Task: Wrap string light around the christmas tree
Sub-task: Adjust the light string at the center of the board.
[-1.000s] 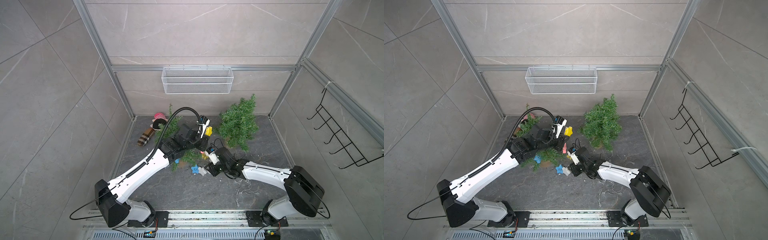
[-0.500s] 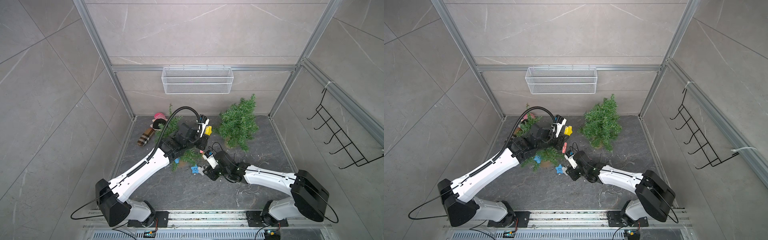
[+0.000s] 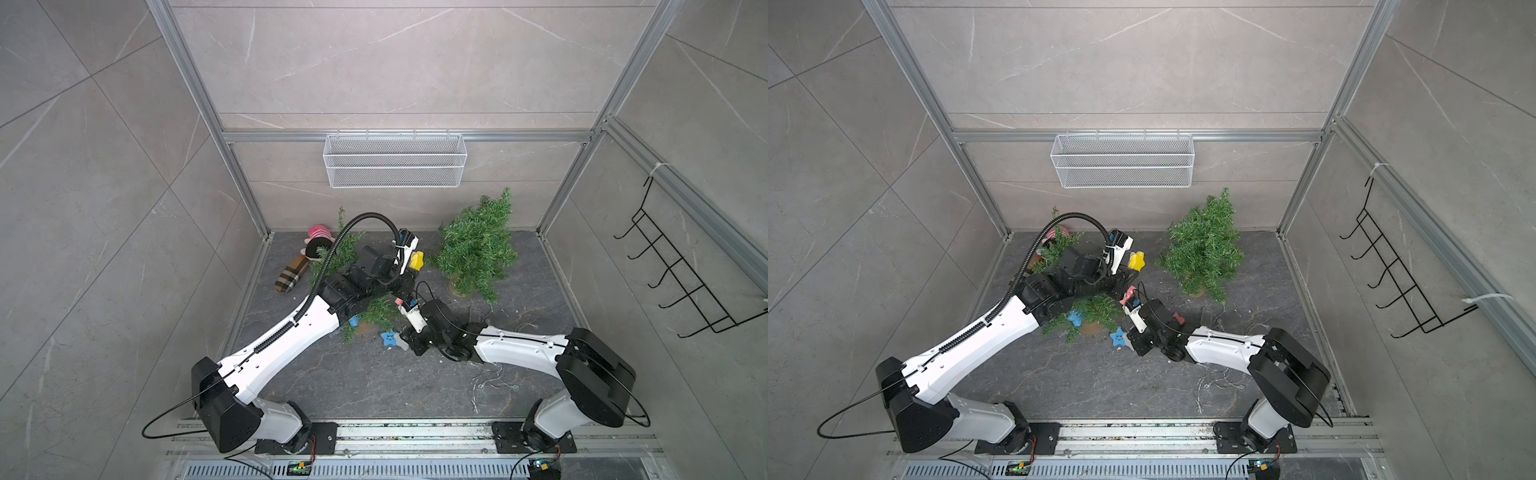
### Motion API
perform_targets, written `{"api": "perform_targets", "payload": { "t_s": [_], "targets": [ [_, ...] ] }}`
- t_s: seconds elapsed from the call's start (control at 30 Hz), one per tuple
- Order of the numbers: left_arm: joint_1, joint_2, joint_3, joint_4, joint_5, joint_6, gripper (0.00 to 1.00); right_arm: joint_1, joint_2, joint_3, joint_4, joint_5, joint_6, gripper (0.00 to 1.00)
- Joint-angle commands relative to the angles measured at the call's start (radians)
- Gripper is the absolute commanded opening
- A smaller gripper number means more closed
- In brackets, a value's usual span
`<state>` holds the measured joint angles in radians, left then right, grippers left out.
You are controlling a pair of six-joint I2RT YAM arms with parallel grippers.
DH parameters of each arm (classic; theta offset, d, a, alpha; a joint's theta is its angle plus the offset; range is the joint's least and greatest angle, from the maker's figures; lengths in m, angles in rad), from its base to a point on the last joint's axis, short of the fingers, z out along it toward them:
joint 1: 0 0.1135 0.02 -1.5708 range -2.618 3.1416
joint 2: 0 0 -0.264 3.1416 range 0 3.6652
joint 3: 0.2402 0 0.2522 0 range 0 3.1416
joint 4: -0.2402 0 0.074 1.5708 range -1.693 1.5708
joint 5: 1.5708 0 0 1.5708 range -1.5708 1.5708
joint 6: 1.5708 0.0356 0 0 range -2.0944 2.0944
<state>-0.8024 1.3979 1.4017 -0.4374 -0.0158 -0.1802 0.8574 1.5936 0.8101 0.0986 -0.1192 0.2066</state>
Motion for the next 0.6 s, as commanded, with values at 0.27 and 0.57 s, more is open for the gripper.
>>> {"api": "perform_targets", "payload": {
  "t_s": [0.27,0.57],
  "targets": [
    [0.003,0.025,0.028,0.034,0.007,-0.009,0.0,0.004,-0.06,-0.032,0.036,-0.032,0.06,0.02],
    [0.064,0.02,-0.008,0.052,-0.056,-0.021,0.0,-0.017,-0.37,-0.029,-0.23,-0.201,0.073,0.0]
  ]
}}
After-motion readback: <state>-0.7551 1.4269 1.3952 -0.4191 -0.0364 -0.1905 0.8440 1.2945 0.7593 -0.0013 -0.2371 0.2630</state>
